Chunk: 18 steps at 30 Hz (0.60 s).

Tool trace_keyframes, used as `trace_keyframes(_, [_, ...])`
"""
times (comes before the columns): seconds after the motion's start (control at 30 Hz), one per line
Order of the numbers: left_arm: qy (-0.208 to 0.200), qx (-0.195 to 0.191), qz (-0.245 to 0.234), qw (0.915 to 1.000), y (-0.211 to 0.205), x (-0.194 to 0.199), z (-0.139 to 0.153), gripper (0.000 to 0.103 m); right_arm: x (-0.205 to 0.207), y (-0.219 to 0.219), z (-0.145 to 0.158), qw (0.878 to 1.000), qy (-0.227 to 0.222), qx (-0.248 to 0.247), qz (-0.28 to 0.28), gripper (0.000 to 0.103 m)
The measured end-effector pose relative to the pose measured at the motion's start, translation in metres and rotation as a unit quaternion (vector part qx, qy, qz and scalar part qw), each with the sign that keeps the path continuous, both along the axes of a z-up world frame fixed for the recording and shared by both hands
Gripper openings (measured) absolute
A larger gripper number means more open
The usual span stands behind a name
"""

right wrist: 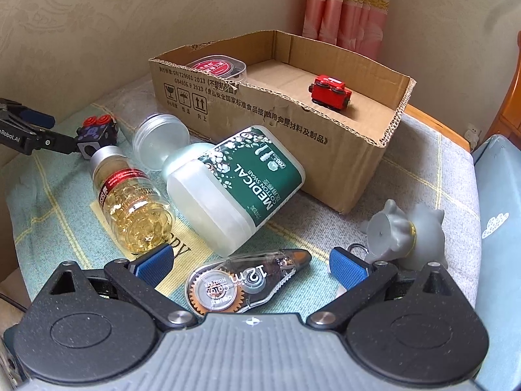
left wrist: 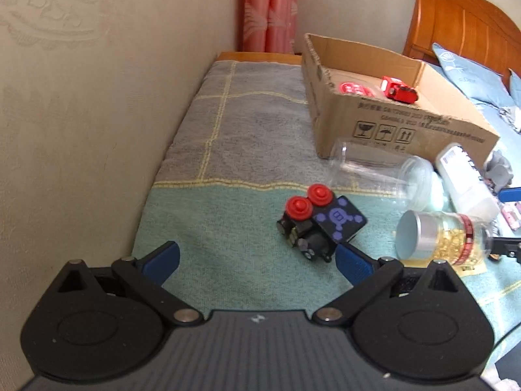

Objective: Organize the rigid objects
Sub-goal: 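Move left tool toward the black red-wheeled toy while right tool approaches the white correction tape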

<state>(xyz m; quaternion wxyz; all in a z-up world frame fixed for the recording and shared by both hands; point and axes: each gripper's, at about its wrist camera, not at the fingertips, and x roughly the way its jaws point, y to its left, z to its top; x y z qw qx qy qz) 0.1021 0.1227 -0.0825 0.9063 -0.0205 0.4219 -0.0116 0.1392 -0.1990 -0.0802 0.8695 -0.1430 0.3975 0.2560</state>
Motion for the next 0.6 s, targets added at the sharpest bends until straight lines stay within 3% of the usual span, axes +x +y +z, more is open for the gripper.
trace_keyframes(0.33, [-0.02,-0.023,-0.013,0.9994,-0.011,0.015,0.012,0.101,0.011,0.009,-0.012,0.999,0.032,0.004,0.034,0.103])
trace_keyframes(0.6, [0.003,-0.054,0.009,0.9985,-0.012,0.035,-0.005,0.101,-0.017,0.015,-0.014,0.999,0.023,0.001,0.024,0.103])
